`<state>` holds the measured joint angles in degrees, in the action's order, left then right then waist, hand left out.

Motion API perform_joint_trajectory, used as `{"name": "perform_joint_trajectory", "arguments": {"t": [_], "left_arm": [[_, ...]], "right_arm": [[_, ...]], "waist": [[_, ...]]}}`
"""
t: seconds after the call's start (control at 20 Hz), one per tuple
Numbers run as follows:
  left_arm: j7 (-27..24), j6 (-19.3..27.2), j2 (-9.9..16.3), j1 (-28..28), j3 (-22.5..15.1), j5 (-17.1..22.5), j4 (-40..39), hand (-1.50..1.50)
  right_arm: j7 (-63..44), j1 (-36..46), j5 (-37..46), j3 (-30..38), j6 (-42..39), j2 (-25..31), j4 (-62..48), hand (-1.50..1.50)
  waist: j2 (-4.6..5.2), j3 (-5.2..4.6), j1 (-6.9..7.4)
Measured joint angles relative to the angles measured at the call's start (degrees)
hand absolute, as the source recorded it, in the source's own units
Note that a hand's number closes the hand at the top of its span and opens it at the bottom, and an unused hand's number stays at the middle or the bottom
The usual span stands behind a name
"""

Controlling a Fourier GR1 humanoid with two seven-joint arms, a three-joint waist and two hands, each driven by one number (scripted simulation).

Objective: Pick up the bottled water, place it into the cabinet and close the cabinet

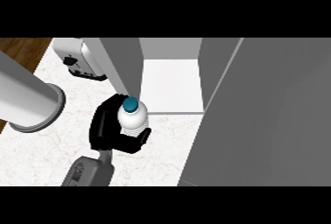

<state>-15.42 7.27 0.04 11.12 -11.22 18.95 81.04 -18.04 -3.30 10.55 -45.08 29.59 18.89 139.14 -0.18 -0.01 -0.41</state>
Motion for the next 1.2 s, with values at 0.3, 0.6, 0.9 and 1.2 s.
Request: {"name": "perform_joint_trajectory", "arguments": {"t": [0.3,0.6,0.9,1.2], "left_arm": [[1.7,5.8,0.0,6.4,-2.6,0.6,-1.7,1.50],[1.3,11.8,0.0,16.0,-2.6,0.7,-8.2,1.50],[2.3,15.4,0.0,23.5,-1.9,-0.9,-14.7,1.50],[0.8,17.4,0.0,33.4,0.1,-1.0,-27.1,1.50]], "right_arm": [[2.0,-1.5,0.1,-1.4,-0.1,-0.3,-0.4,-1.50],[2.6,-2.0,-0.1,-1.0,-0.3,0.7,0.1,-1.50],[3.3,-2.5,-0.4,-0.8,0.1,0.8,0.1,-1.50],[4.4,-2.7,-0.7,-1.2,0.0,1.0,0.0,-1.50]], "waist": [[0.07,-0.01,-0.17],[0.13,-0.01,-0.64],[0.15,0.00,-0.63],[0.32,0.00,-1.15]]}}
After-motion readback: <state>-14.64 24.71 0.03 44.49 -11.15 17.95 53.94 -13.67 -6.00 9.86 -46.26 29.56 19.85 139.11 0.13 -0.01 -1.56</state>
